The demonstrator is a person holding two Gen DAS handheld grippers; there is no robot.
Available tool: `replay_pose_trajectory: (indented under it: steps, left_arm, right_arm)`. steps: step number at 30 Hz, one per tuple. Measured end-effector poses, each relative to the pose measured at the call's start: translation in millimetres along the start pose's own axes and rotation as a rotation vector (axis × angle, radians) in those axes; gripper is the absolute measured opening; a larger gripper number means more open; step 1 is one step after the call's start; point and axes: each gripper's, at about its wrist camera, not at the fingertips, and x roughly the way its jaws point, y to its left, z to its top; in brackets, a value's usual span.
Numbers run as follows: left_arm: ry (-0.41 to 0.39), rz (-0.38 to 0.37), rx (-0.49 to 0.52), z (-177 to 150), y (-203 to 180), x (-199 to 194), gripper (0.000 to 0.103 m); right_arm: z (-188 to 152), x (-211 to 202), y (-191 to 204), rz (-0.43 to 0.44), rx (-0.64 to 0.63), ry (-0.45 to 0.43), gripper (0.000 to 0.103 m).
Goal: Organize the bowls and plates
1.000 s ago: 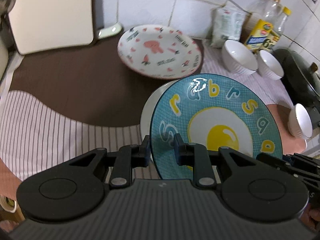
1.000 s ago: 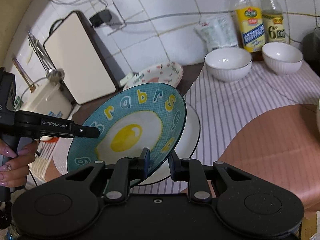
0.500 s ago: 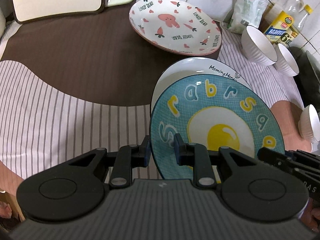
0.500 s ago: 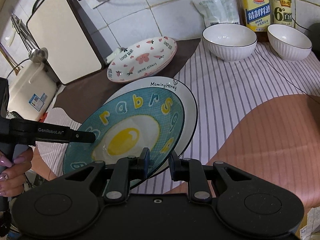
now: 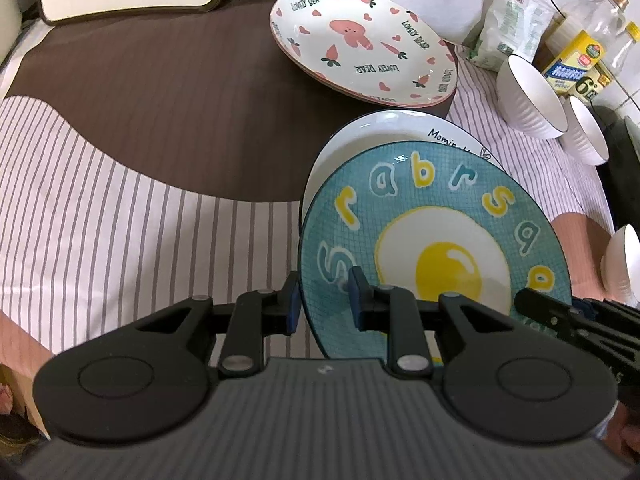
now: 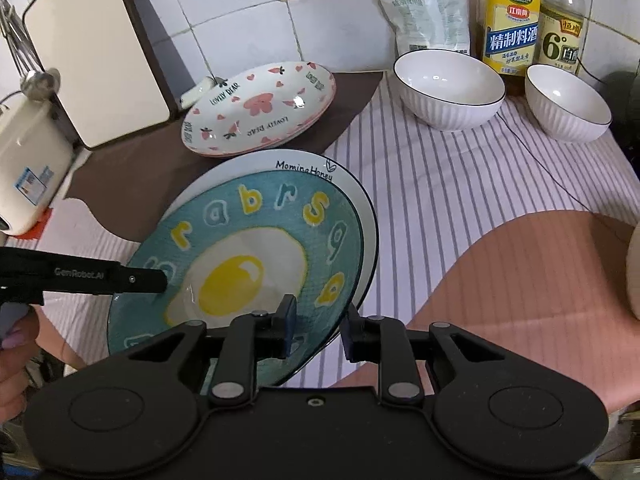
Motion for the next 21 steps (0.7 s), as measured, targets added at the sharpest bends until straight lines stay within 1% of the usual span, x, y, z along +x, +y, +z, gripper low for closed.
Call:
replay_pose_trajectory:
  steps: [6, 10, 14, 17, 21]
  left_arm:
    - [-0.018, 0.019, 0.000, -5, -5, 0, 0.022]
    - [-0.033, 0.048, 0.008, -6, -11, -1, 0.023]
    - [-0.041, 0.063, 0.005, -9, -13, -2, 0.023]
    - [-0.045, 0.082, -0.001, -9, -16, -2, 0.023]
    - [-0.040, 0.102, 0.003, -10, -19, 1, 0.023]
  right_arm:
    - [-3, 2, 8, -0.072, -0.074, -0.009, 0.036]
    - [-4, 4, 7, -0.077, -0.079, -0.019, 0.037]
    - [-5, 7, 11, -0.101, -0.127, -0.039, 0.038]
    - [-4, 13, 10, -0.110, -0.140, -0.042, 0.039]
    - [-6, 18, 11, -0.128, -0.183, -0.059, 0.039]
